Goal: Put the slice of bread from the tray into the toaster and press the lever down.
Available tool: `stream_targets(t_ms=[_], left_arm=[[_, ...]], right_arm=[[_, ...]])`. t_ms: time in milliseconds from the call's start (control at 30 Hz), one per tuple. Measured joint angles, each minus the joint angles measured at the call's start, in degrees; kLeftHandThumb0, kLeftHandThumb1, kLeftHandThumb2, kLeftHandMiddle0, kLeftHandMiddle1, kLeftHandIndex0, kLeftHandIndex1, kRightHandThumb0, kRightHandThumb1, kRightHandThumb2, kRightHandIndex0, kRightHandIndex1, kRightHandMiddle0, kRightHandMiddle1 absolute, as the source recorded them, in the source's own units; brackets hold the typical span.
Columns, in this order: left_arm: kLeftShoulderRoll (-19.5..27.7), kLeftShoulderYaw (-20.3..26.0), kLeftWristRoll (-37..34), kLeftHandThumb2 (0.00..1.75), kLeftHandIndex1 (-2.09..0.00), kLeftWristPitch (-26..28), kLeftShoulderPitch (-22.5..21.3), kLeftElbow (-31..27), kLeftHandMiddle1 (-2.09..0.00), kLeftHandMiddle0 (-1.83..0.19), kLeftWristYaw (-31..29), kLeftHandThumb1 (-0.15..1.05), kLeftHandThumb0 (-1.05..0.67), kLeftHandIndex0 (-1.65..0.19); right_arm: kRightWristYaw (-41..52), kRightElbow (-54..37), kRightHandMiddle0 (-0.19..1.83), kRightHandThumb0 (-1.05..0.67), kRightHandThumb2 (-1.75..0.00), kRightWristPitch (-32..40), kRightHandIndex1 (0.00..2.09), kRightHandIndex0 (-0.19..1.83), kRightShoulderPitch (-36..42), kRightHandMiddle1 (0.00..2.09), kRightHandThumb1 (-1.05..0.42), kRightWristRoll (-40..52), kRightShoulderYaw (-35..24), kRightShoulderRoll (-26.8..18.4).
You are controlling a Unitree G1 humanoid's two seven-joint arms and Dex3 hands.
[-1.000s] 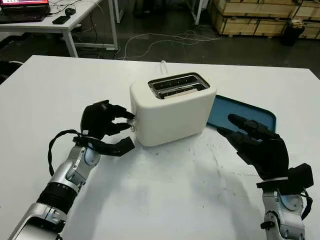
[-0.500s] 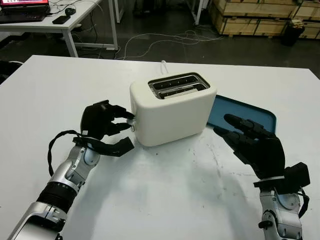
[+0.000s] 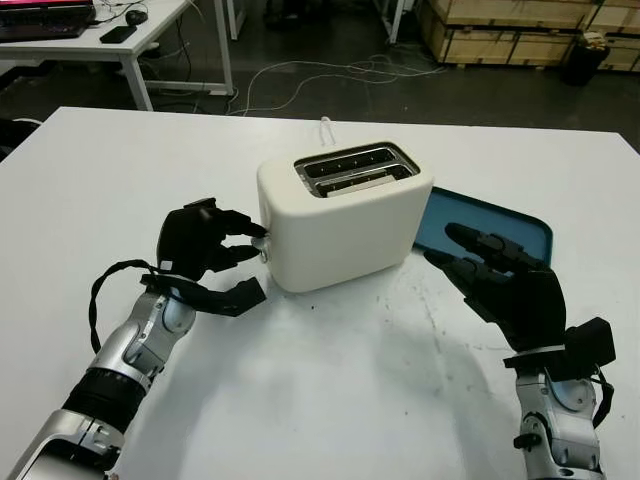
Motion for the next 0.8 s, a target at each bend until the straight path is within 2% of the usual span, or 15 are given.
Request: stream_targets(t_ms=[100,200,267,333,467,800], left_arm=[[1.74,0.02,0.07,0.0,-0.02,2.36,1.54,-4.78,-1.59,-0.67,-3.54,0.83,-0.41,-1.22],[3.38,0.08,1.39,0.0,-0.01,6.03,3.11,-10.41,-1.43,-0.71,-8.1,0.77,-0.47,-1.19],[4.34,0.28,2.27,0.0,-0.01,6.73,3.88,-13.01,-1.47,-0.74,-10.05,0.74,-0.49,-1.2],[5.25,0.88,2.44,0.0,-0.02,6.78,4.34,-14.02,-1.51,-0.73,-10.93,0.73,-0.49,-1.21],[7.0,2.09,2.46,0.0,-0.02,6.63,4.45,-15.78,-1.31,-0.78,-13.26,0.71,-0.44,-1.22],[7.4,5.95,2.53,0.01,0.0,6.05,4.33,-18.81,-1.14,-0.76,-15.98,0.73,-0.41,-1.15]], right_arm=[[0.01,0.38,0.91,-0.27,-0.07,0.0,0.0,0.97,-0.38,0.0,-0.92,0.0,0.0,0.0],[-0.01,0.4,0.91,-0.27,-0.07,0.0,0.0,0.97,-0.73,0.0,-0.92,-0.06,0.02,0.0],[-0.01,0.45,0.91,-0.27,-0.07,0.0,0.0,0.98,-1.07,0.0,-0.92,-0.11,0.05,0.0],[-0.02,0.57,0.92,-0.27,-0.06,0.0,0.0,0.98,-1.42,0.0,-0.92,-0.22,0.09,0.0],[-0.03,0.76,0.92,-0.29,-0.05,0.01,0.0,0.98,-1.51,0.0,-0.92,-0.54,0.11,0.0],[-0.02,0.82,0.92,-0.3,-0.04,0.15,0.0,0.97,-1.67,0.0,-0.92,-0.58,0.15,0.0]])
